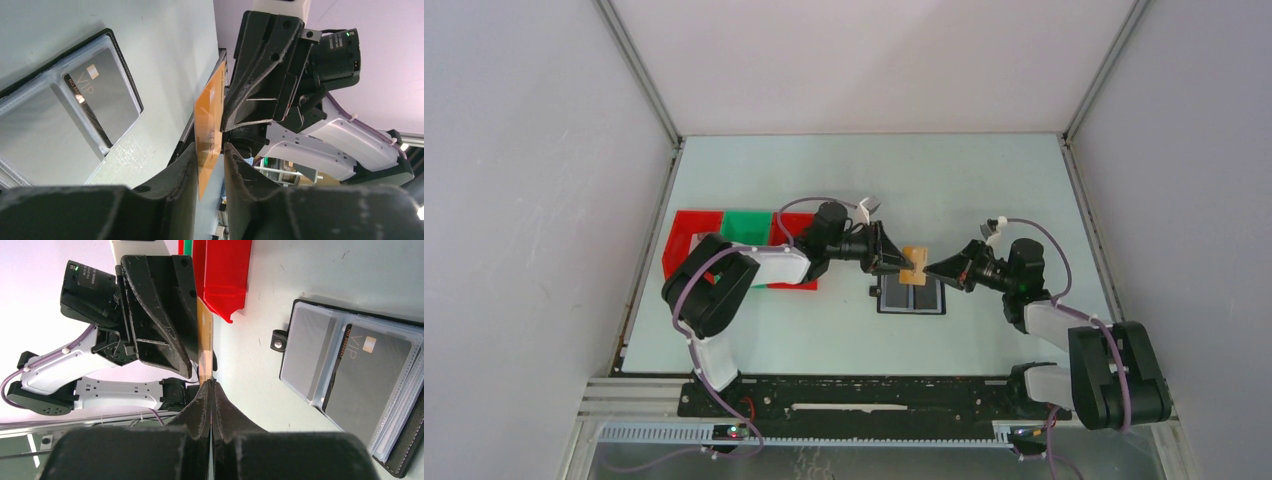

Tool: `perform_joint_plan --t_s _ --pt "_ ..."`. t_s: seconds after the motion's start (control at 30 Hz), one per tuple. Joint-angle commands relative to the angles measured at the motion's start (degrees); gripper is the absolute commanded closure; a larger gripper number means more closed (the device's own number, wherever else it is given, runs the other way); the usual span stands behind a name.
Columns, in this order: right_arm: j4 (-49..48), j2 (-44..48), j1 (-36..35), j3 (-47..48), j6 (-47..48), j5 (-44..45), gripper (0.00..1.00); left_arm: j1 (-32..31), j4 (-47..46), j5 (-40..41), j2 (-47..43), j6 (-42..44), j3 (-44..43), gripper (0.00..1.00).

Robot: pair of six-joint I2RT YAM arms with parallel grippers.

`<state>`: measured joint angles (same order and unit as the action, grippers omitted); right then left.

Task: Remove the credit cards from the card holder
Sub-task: Place the credit card in the storage box.

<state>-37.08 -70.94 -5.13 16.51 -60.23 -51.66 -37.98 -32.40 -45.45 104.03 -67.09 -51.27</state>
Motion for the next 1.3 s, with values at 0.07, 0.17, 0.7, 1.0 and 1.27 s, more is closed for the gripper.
perform_joint_plan --t_s 0.07,0.17,0.7,1.0,1.27 --pt "-4.35 -1.37 -0.14 -0.73 -1.12 -1.38 1.0 0.14 -5.21 -0.94 -1.12 -2.69 1.73 0.81" --pt "-4.49 -1.53 -0.15 -0.95 -0.99 -1.72 1.0 0.23 -2.11 -0.25 -1.63 -0.78 1.2 0.99" --pt "32.88 14.2 2.31 4.35 18.79 6.1 0.38 17.52 62.35 9.78 -21.14 41.6 -10.76 1.0" --pt "33.03 13.94 2.31 4.76 18.78 5.34 0.38 28.87 83.02 25.58 -27.64 54.87 -17.84 1.0" --pt "35.21 14.31 2.3 5.02 19.41 4.32 0.39 34.31 84.6 34.78 -25.63 65.12 -21.1 1.0"
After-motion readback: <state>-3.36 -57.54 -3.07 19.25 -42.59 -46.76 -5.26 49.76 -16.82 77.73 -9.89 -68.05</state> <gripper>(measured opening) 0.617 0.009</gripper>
